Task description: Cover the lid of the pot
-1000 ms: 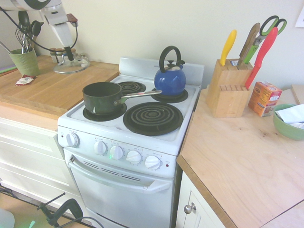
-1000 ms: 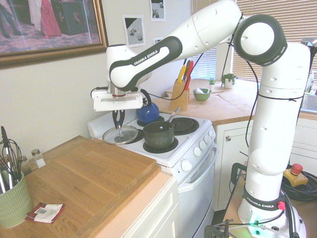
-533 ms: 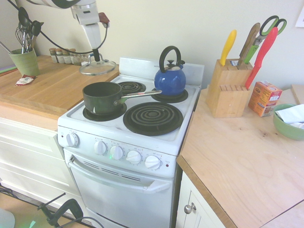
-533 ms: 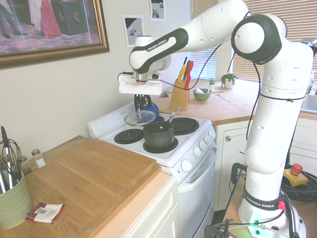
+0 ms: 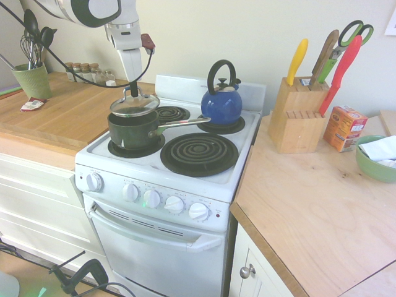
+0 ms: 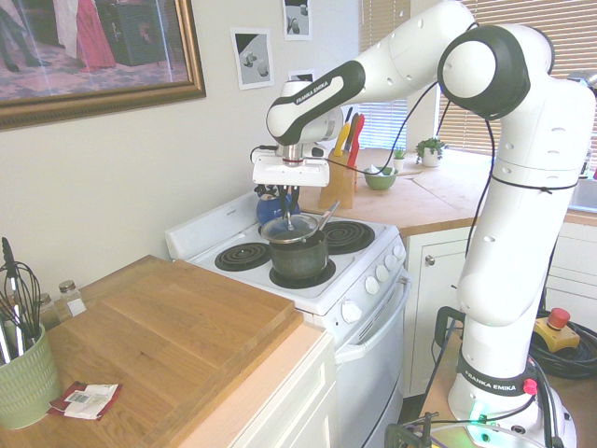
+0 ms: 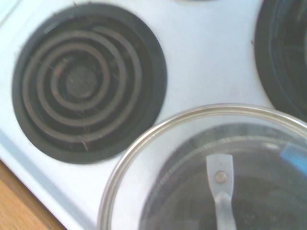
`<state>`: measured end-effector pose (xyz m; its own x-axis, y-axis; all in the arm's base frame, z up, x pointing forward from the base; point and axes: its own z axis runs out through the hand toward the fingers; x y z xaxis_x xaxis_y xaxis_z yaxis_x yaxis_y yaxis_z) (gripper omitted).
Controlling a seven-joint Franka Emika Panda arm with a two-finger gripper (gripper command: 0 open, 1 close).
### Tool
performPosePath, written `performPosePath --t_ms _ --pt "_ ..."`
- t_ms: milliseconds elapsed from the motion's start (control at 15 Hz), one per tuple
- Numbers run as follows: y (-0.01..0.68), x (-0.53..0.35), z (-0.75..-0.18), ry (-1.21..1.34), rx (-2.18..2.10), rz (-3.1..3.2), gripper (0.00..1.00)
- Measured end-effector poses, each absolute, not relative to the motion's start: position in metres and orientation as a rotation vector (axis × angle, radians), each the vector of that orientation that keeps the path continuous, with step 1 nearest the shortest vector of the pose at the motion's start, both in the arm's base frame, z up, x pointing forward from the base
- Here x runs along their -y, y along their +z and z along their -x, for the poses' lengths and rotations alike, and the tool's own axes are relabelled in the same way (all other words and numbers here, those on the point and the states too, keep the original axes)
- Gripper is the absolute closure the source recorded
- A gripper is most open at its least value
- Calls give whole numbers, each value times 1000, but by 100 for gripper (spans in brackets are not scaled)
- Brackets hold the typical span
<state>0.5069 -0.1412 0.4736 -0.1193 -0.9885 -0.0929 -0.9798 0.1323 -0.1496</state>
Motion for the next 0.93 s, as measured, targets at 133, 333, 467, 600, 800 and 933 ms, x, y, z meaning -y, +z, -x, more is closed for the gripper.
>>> performPosePath --t_ms 133,333,467,600,800,933 --pt "471 141 -501 -68 -2233 1963 100" --pt "459 138 -495 -63 -2232 1969 100" --pt "453 138 -493 -69 -2233 1966 100" --pt "453 138 -494 -75 -2233 1963 100" --pt "461 140 -497 -104 -2223 1955 100" --pt "472 140 -499 -131 -2212 1950 100"
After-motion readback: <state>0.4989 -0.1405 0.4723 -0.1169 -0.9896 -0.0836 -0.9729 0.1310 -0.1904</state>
